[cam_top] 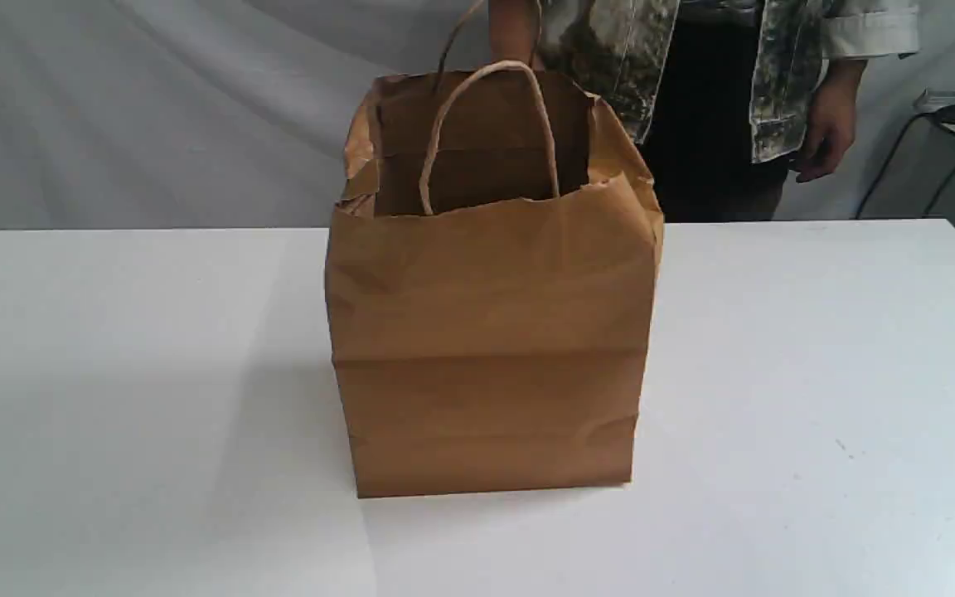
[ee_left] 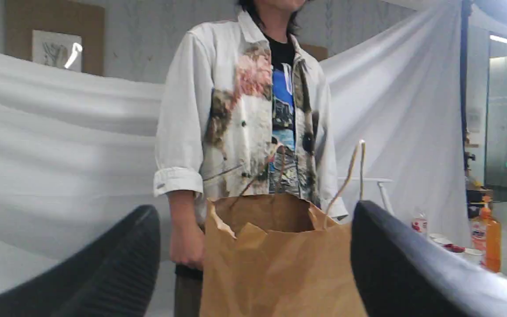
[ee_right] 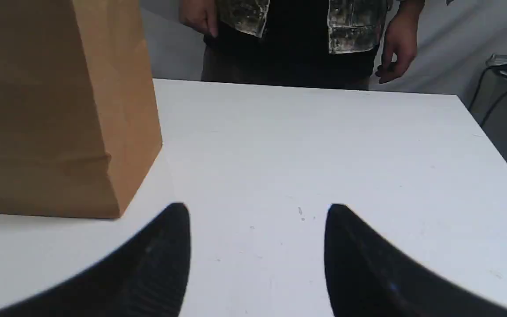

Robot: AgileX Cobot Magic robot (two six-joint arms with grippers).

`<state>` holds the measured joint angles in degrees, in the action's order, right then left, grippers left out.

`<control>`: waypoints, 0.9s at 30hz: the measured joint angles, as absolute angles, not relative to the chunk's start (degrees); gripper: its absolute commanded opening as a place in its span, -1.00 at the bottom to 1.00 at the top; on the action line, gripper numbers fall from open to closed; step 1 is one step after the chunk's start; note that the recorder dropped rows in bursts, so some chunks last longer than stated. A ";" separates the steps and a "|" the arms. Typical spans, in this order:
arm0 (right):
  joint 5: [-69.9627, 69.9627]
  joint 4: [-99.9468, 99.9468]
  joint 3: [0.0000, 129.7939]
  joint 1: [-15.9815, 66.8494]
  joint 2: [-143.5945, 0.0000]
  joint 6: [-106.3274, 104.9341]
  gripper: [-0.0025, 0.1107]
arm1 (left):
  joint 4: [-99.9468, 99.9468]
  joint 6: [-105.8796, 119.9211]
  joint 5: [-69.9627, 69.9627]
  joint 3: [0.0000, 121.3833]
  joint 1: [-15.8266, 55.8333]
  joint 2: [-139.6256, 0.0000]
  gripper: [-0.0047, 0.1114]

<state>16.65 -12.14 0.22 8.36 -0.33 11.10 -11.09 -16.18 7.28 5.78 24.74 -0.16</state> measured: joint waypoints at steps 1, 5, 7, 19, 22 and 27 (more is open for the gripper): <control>16.65 -12.14 0.22 8.36 -0.33 11.09 -0.13 | -6.41 -11.30 7.28 5.78 24.74 -0.16 0.17; 16.65 -12.14 0.22 8.36 -0.33 11.09 -0.13 | 6.00 1.26 6.02 5.78 24.74 -0.16 0.17; 16.65 -12.14 0.22 8.36 -0.33 11.09 -0.13 | 7.87 2.92 5.48 5.78 24.74 -0.16 0.17; 16.60 -12.14 0.22 8.36 -0.33 11.31 -0.13 | 11.20 3.87 -0.46 4.07 19.13 -0.16 0.17; 16.52 -12.14 0.22 8.36 -0.33 11.31 -0.13 | 11.44 1.08 0.87 1.29 12.95 -0.16 0.17; 16.52 -12.14 0.22 8.36 -0.33 11.31 -0.13 | 11.17 -0.63 0.00 0.28 3.50 -0.16 0.17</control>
